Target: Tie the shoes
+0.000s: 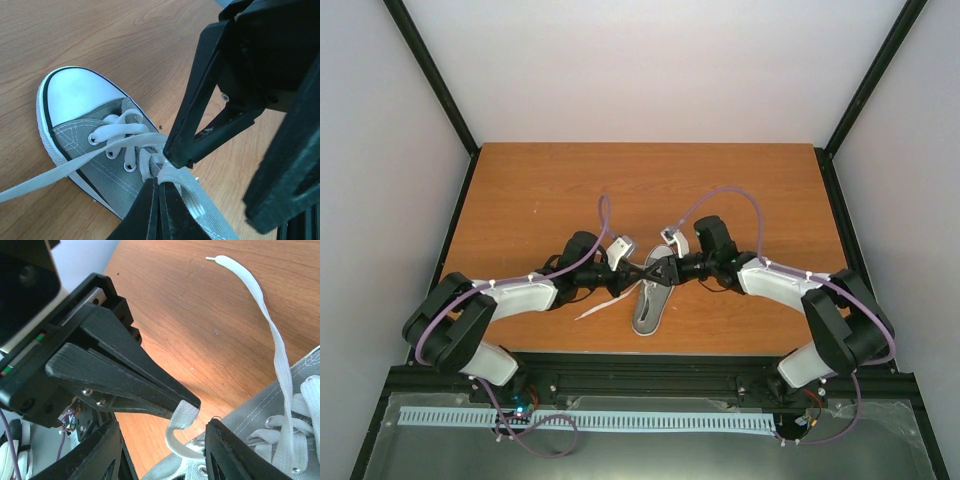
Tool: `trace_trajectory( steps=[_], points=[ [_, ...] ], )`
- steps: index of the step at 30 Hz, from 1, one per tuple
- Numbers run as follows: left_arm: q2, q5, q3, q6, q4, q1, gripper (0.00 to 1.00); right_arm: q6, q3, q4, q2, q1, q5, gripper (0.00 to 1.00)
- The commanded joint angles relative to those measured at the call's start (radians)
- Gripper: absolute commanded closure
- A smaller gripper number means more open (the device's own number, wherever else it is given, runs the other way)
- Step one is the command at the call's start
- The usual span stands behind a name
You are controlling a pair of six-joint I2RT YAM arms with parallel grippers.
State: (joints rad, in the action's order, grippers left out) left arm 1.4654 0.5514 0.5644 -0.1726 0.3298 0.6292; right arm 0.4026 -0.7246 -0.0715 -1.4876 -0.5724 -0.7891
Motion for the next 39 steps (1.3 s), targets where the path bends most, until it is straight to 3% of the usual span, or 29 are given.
trace_trajectory(
  steps=[1, 7, 13, 15, 17, 21, 22, 27, 30, 33, 39],
  points=[
    [0.008, 0.021, 0.017, -0.002, 0.046, 0.007, 0.99, -0.021, -0.032, -0.029, -0.037, -0.023, 0.015, 0.54],
    [0.007, 0.019, 0.017, 0.002, 0.04, 0.007, 0.99, -0.023, -0.053, -0.027, -0.072, -0.044, 0.041, 0.65],
    [0.004, 0.016, 0.017, 0.005, 0.037, 0.007, 0.99, -0.008, -0.043, -0.025, -0.066, -0.044, 0.097, 0.96],
    [0.004, 0.014, 0.017, 0.003, 0.035, 0.007, 0.97, 0.002, -0.034, -0.029, -0.058, -0.044, 0.109, 0.97],
    [0.003, 0.011, 0.018, -0.008, 0.032, 0.007, 0.89, 0.008, -0.025, -0.029, -0.049, -0.044, 0.122, 0.97],
    [-0.044, -0.044, 0.021, -0.052, 0.003, 0.006, 0.54, 0.013, -0.002, -0.024, -0.031, -0.044, 0.142, 0.97],
    [-0.067, -0.079, 0.022, -0.07, -0.015, 0.007, 0.47, 0.014, 0.003, -0.022, -0.028, -0.044, 0.146, 0.97],
    [-0.208, -0.351, 0.036, -0.198, -0.219, -0.002, 0.3, 0.021, 0.019, -0.019, -0.017, -0.044, 0.146, 0.97],
    [-0.237, -0.461, 0.082, -0.274, -0.376, -0.041, 0.22, 0.019, 0.02, -0.019, -0.013, -0.044, 0.148, 0.97],
    [-0.196, -0.431, 0.139, -0.289, -0.479, -0.081, 0.22, 0.018, 0.019, -0.02, -0.015, -0.044, 0.141, 0.97],
    [-0.075, -0.327, 0.216, -0.09, -0.535, -0.082, 0.21, 0.012, 0.031, -0.023, 0.001, -0.044, 0.13, 0.97]
  ],
)
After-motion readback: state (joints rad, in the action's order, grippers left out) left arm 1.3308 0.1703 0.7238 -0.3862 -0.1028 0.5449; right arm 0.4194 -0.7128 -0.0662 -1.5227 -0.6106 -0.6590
